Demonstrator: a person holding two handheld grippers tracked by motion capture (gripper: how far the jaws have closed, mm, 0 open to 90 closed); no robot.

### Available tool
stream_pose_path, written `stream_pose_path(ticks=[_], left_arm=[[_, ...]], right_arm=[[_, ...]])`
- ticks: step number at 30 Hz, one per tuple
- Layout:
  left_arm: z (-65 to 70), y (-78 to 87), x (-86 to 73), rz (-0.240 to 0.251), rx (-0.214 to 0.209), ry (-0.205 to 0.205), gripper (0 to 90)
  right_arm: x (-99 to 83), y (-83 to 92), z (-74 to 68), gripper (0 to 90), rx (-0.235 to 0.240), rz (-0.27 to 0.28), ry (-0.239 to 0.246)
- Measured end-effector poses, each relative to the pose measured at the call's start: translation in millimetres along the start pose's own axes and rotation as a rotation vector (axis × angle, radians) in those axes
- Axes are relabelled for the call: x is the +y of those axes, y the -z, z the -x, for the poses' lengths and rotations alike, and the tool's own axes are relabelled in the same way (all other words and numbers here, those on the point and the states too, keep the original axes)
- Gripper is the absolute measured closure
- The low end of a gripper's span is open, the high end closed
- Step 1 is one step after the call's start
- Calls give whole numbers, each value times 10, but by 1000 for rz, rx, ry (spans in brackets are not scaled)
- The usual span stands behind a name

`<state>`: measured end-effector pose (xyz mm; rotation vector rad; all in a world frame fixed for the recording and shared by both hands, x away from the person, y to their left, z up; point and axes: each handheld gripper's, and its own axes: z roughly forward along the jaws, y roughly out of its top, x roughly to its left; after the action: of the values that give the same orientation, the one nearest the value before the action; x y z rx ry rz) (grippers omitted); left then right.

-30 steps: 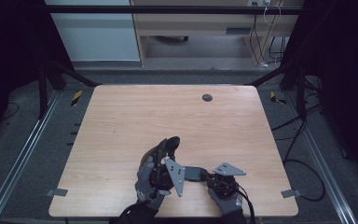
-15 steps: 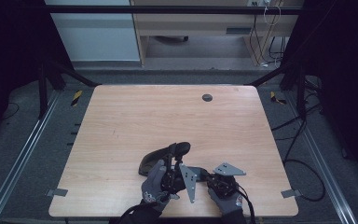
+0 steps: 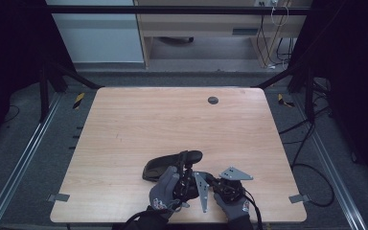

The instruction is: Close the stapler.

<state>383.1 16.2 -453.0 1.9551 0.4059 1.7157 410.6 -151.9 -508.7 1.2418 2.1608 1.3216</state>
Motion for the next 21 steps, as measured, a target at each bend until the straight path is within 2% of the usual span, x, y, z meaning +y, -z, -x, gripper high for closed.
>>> stream_pose_path(ticks=[11, 15, 16, 18, 21], left_arm=[[159, -2, -5, 7, -7, -97, 652], [205, 2, -11, 3, -21, -122, 646], [223, -1, -15, 9, -23, -118, 644], [229, 5, -15, 2, -26, -139, 643], [246, -1, -16, 7, -33, -138, 640]], right_arm=[[0, 0, 0, 900, 1, -1, 1], [0, 0, 7, 900, 3, -2, -3], [1, 3, 5, 900, 6, -4, -6], [1, 0, 8, 900, 4, -2, -2], [0, -1, 9, 900, 4, -1, -3]])
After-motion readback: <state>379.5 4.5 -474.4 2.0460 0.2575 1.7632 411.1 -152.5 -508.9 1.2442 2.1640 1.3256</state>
